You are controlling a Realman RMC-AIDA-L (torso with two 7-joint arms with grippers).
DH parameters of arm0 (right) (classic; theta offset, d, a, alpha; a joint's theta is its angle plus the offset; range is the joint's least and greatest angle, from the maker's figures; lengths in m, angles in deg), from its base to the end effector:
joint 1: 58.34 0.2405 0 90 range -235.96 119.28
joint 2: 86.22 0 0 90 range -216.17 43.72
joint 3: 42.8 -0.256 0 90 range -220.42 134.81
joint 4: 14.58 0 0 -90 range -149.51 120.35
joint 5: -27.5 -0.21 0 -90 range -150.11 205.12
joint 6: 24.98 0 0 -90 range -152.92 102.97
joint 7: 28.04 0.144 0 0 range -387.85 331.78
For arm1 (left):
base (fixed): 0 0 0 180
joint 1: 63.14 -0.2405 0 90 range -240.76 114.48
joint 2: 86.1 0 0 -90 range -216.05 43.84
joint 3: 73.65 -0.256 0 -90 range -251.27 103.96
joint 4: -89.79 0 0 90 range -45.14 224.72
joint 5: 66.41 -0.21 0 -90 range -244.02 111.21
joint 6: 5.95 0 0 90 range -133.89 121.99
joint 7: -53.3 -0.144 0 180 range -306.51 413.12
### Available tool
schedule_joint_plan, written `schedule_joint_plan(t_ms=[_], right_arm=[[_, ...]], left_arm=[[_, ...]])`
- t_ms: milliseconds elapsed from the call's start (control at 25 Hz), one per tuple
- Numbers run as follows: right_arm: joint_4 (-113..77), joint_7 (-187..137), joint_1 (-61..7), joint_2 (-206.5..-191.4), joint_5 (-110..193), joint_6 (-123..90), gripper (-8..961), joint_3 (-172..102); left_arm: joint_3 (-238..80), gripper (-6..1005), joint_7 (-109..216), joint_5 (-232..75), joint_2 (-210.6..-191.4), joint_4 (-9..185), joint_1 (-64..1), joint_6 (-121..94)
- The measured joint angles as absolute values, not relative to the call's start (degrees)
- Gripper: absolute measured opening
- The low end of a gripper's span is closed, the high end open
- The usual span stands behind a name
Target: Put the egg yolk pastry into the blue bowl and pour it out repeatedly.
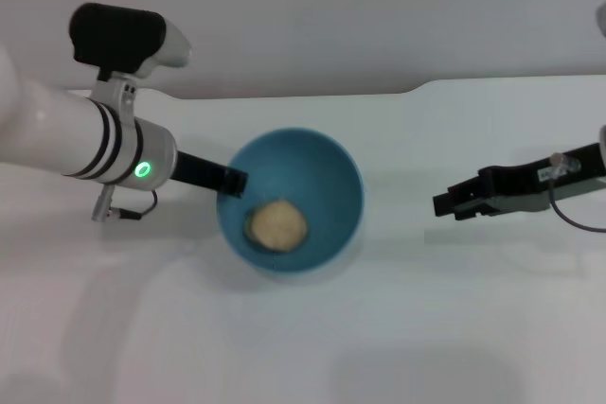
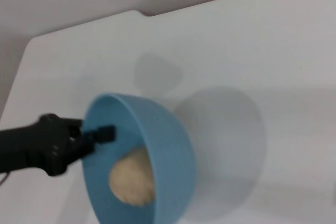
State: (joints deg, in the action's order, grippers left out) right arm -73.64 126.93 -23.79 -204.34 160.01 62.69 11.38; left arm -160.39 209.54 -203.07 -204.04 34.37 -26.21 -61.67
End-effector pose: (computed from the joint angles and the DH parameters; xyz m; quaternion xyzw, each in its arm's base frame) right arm 0.2271 0.3648 0.0221 -0.7868 0.6053 0.0603 0.1049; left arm -0.2042 0.3973 -0.0527 -0.8669 -0.4316 0.0343 0.2470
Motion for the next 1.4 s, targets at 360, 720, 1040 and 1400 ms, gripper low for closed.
schedule_joint_plan(t_ms=[360, 720, 1040, 1400], right_arm=[[-72.3, 126.4, -26.4, -204.36, 161.2, 60.8, 311, 9.9], [-68.7, 125.5, -27.5, -203.91, 162.9, 58.0, 312, 7.0], [-67.7, 125.3, -27.6, -203.75, 162.9, 57.4, 313, 6.5], [-67.1, 125.3, -27.4, -203.73, 162.8, 56.8, 313, 6.5]], left_arm=[[-160.8, 0, 204.5, -197.6, -204.13, 28.6, -33.8, -47.3], [-168.4, 0, 185.1, -178.6, -204.19, 26.6, -44.4, -25.6], [-185.6, 0, 181.0, -177.5, -204.18, 25.5, -48.4, -1.3], [-202.1, 0, 183.5, -178.2, -204.03, 29.4, -49.4, 25.2]])
